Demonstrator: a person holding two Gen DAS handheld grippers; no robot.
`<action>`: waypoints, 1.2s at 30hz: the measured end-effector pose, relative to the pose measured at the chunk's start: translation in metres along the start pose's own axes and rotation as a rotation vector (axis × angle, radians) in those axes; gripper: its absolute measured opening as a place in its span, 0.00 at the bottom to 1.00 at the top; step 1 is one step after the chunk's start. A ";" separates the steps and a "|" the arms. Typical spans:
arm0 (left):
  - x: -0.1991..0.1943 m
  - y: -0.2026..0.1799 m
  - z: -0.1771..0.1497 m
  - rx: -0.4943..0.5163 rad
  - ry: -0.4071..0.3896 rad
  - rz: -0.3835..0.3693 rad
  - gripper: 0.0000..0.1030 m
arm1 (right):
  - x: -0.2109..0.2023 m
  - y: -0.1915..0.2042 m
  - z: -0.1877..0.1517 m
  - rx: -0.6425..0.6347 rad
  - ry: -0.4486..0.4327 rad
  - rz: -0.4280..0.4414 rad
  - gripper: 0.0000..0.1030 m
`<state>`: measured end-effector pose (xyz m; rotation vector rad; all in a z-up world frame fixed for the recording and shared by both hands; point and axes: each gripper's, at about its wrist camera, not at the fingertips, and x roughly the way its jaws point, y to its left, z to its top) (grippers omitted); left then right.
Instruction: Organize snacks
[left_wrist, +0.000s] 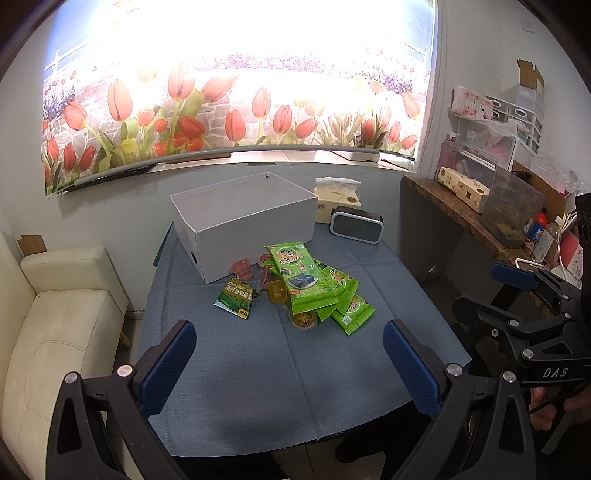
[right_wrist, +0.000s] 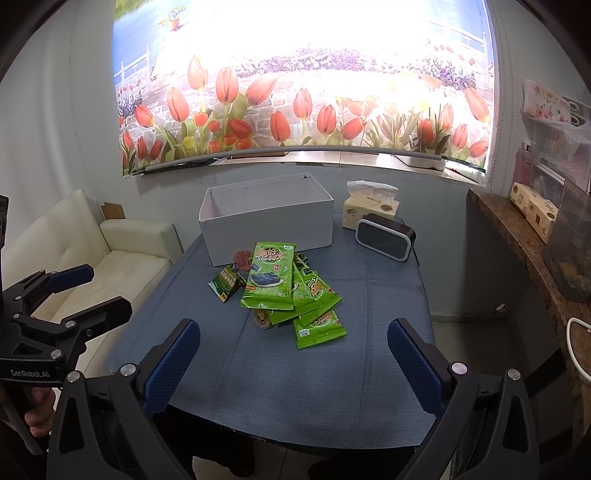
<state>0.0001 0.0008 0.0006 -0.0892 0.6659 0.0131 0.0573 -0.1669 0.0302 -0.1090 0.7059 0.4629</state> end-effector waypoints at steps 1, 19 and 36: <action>0.000 0.000 0.000 0.001 0.000 -0.001 1.00 | 0.000 0.000 0.000 0.001 0.001 -0.001 1.00; 0.000 0.007 -0.001 -0.003 -0.004 -0.002 1.00 | 0.024 0.002 0.003 0.009 0.012 0.006 1.00; -0.002 0.036 -0.010 -0.042 0.010 0.036 1.00 | 0.234 0.027 0.032 -0.030 0.236 0.098 1.00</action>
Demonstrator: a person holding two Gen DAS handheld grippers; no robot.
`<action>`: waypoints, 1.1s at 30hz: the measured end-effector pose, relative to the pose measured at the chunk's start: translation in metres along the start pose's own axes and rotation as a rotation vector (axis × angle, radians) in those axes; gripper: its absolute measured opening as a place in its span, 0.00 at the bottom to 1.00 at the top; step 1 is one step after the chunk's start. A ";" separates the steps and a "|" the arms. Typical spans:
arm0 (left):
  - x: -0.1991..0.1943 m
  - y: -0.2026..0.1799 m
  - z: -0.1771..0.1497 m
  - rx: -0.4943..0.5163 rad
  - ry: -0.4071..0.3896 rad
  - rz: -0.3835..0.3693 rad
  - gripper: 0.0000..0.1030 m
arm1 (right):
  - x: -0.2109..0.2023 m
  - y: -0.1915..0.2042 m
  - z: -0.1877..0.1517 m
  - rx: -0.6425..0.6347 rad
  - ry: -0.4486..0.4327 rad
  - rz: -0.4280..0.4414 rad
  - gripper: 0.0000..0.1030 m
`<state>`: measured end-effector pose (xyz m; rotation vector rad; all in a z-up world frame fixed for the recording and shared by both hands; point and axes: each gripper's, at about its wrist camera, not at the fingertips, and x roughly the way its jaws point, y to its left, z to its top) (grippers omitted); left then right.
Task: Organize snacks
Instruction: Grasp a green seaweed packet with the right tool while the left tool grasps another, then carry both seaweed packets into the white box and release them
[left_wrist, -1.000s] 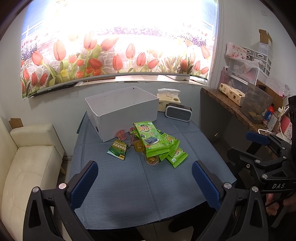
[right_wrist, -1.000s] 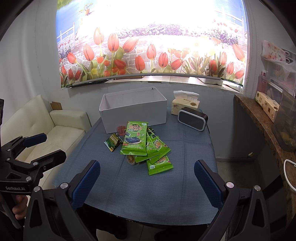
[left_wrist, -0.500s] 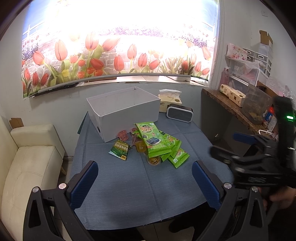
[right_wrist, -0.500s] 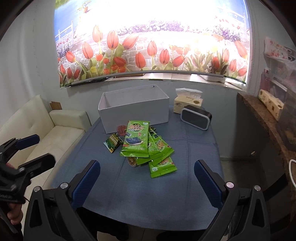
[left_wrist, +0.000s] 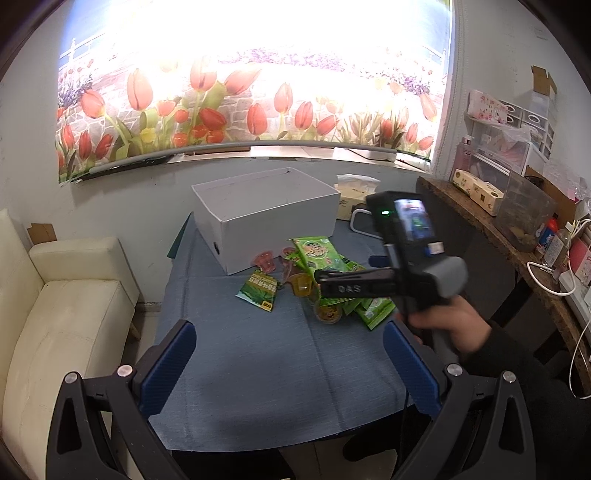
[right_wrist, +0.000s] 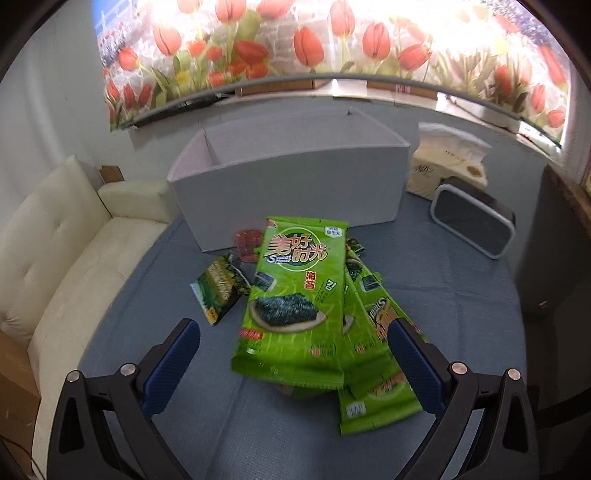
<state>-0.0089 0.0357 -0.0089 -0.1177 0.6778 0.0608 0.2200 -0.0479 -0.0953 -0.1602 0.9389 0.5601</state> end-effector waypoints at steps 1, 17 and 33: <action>0.000 0.002 -0.001 -0.003 0.002 0.004 1.00 | 0.010 -0.001 0.002 0.002 0.019 -0.004 1.00; 0.019 0.026 -0.013 -0.065 0.044 0.022 1.00 | 0.053 -0.020 0.002 0.065 0.054 0.131 0.70; 0.132 -0.027 0.017 -0.170 0.144 0.041 1.00 | -0.100 -0.090 -0.080 0.178 -0.160 0.045 0.70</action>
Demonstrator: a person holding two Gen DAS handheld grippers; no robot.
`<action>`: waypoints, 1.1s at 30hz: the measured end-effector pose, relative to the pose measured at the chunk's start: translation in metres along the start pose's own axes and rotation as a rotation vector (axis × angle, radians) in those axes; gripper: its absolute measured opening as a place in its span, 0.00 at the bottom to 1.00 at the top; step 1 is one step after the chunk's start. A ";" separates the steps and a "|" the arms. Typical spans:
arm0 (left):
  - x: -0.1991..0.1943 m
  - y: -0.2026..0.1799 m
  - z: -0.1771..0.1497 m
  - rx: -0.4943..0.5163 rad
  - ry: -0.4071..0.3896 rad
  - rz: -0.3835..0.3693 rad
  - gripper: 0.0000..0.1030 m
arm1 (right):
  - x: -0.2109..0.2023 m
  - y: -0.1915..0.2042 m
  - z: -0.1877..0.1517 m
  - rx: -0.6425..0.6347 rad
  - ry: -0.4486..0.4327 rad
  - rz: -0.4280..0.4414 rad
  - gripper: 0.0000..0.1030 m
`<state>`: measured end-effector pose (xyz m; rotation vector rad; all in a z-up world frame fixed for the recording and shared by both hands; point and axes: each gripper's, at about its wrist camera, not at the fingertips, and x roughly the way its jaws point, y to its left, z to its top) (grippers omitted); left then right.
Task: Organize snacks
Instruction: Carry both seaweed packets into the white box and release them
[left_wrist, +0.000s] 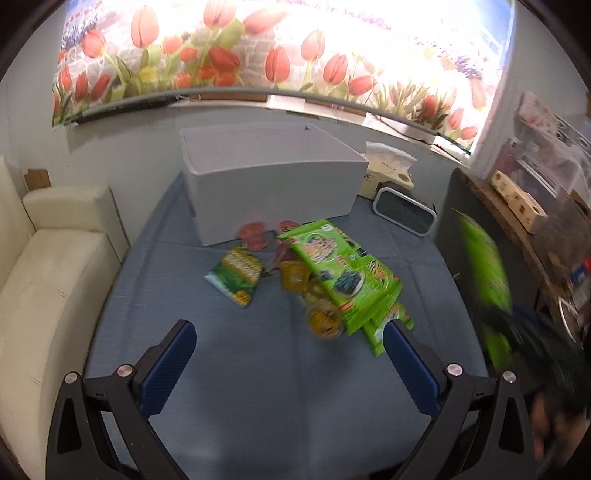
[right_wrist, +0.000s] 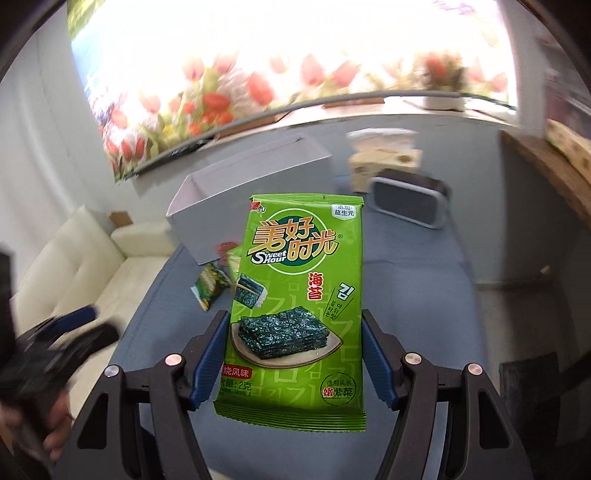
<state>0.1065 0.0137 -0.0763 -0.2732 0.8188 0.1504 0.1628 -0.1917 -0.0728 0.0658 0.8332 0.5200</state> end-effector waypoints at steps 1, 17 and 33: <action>0.012 -0.009 0.004 -0.010 0.008 0.005 1.00 | -0.010 -0.006 -0.006 0.012 -0.009 -0.013 0.70; 0.162 -0.065 0.043 -0.101 0.111 0.305 1.00 | -0.080 -0.049 -0.046 0.091 -0.085 0.009 0.70; 0.155 -0.058 0.040 -0.133 0.119 0.257 0.79 | -0.065 -0.055 -0.050 0.092 -0.069 0.032 0.70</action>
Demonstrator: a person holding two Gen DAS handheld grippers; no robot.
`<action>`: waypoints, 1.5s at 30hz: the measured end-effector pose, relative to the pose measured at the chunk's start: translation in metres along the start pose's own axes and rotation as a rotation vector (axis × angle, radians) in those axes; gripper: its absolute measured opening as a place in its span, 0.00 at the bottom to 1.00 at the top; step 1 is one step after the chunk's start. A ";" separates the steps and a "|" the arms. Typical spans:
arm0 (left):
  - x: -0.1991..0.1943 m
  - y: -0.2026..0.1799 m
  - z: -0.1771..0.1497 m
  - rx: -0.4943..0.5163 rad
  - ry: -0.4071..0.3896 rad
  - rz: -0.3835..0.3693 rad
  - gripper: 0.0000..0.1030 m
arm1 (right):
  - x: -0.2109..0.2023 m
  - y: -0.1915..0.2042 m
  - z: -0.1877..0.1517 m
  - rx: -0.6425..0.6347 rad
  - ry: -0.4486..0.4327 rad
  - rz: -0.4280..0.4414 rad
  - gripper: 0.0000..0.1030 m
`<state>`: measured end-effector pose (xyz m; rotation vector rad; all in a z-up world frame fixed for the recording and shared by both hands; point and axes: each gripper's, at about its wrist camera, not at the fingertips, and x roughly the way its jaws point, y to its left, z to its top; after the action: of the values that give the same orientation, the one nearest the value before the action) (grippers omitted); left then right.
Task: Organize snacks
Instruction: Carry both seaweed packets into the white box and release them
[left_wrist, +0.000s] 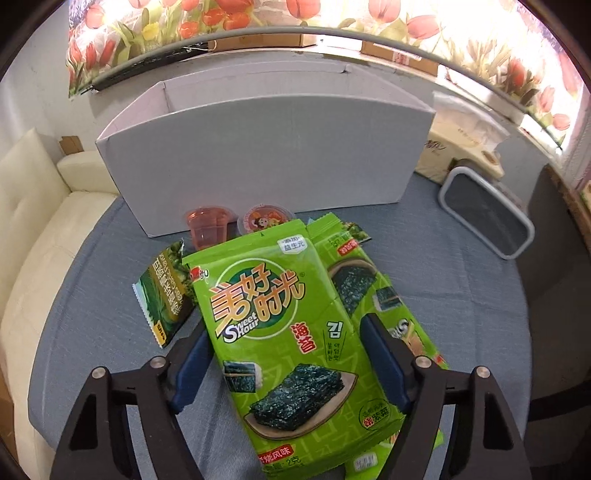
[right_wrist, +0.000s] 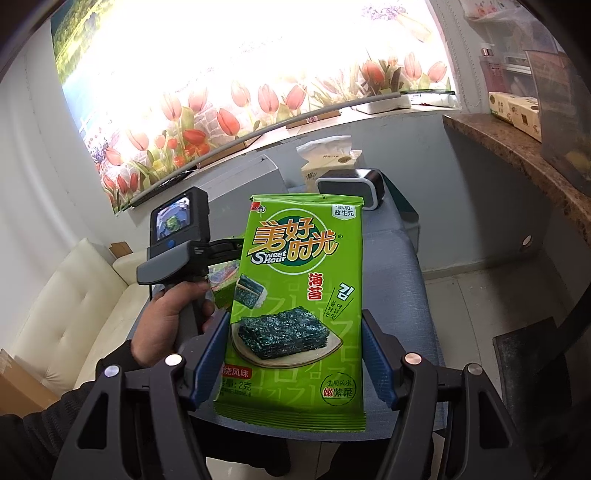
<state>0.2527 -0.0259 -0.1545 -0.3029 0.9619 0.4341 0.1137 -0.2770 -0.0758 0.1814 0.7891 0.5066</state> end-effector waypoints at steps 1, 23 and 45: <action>-0.004 0.002 -0.001 0.004 -0.005 -0.012 0.79 | 0.002 0.001 0.001 -0.004 0.003 0.001 0.70; -0.099 0.130 0.148 0.112 -0.217 -0.326 0.80 | 0.190 0.108 0.165 -0.229 0.059 0.117 0.70; 0.002 0.134 0.242 0.189 -0.158 -0.356 1.00 | 0.331 0.149 0.253 -0.423 0.124 -0.039 1.00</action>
<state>0.3630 0.1970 -0.0329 -0.2577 0.7678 0.0396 0.4363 0.0248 -0.0584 -0.2592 0.7867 0.6399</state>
